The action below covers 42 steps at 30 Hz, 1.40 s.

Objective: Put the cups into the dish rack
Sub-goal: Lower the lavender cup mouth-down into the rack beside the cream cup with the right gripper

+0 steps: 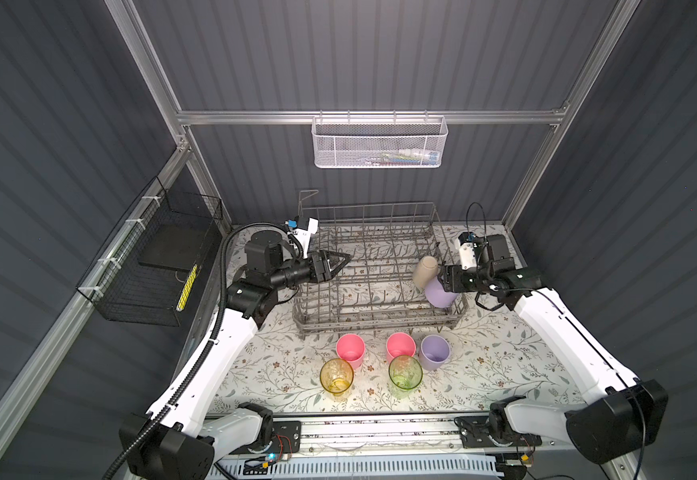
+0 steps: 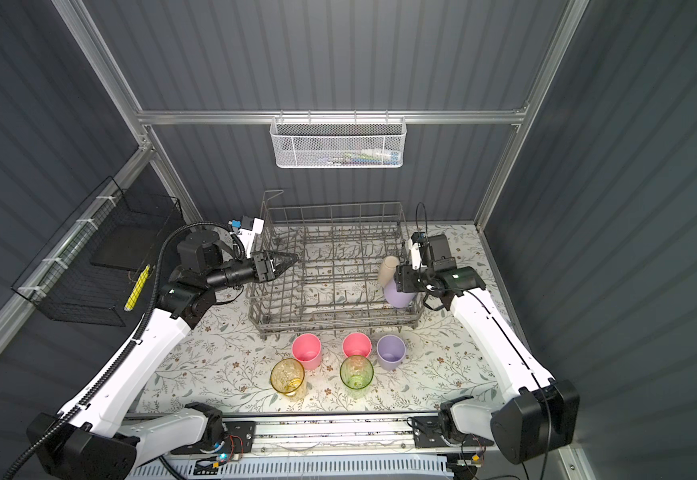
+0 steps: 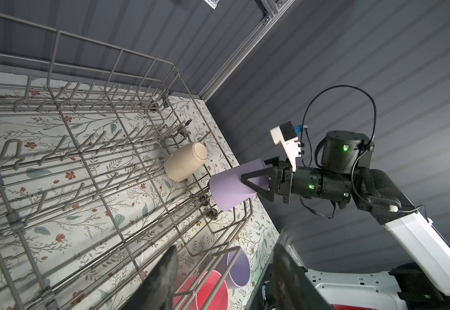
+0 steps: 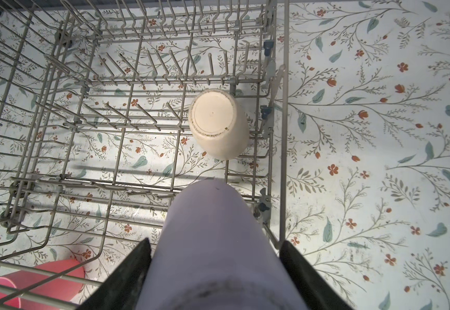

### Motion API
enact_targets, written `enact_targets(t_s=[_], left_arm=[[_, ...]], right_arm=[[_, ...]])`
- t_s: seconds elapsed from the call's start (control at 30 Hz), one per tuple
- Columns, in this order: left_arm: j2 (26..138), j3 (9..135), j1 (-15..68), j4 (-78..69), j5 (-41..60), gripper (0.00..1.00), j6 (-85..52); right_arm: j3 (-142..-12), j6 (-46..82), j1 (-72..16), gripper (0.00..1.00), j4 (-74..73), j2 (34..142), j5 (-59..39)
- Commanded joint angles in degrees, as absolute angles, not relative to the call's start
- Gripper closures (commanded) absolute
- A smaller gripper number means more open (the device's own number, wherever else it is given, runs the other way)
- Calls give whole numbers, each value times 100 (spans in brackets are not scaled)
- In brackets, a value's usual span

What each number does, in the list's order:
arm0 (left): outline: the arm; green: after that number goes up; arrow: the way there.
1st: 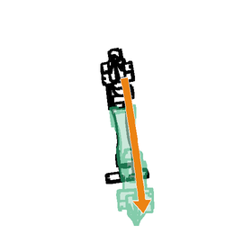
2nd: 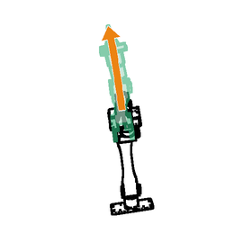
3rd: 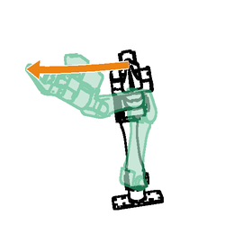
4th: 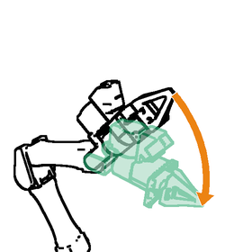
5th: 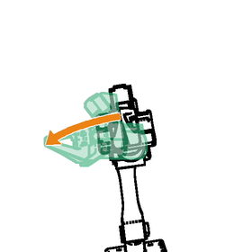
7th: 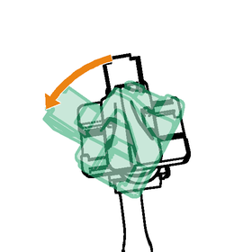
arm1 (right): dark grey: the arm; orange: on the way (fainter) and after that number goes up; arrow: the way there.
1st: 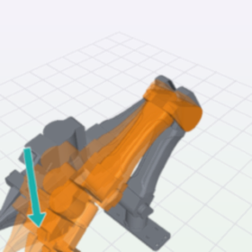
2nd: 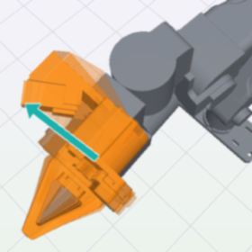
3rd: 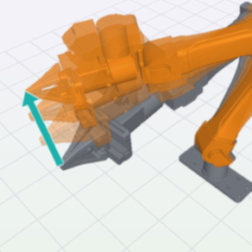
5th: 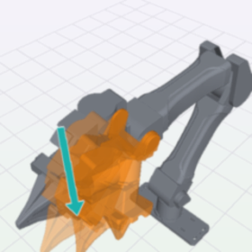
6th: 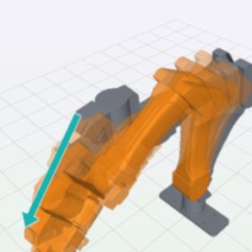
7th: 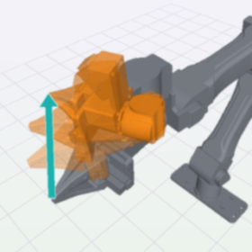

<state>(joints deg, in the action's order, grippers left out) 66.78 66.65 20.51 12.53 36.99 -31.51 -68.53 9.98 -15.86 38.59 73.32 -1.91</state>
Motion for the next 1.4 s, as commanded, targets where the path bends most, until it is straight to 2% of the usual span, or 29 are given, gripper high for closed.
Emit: enact_targets(t_s=[0.0, 0.57, 1.03, 1.2, 1.37], left_arm=[[6537, 6557, 2025, 1353, 3679, 43, -2998], [6549, 6524, 2028, 1406, 3683, 43, -2927], [6619, 6493, 2022, 1388, 3709, 43, -2905], [6609, 6469, 2021, 1415, 3710, 43, -2882], [6599, 6431, 2015, 1416, 3705, 43, -2880]], right_arm=[[-6827, 949, -1626, 72, 3626, 7425, -128], [-6707, 947, -1949, 72, 3525, 8022, 340], [-6239, 1186, -2239, 68, 3205, 8358, 694], [-6117, 1283, -2293, 61, 3121, 8429, 797], [-6039, 1366, -2342, 47, 3094, 8435, 837]])
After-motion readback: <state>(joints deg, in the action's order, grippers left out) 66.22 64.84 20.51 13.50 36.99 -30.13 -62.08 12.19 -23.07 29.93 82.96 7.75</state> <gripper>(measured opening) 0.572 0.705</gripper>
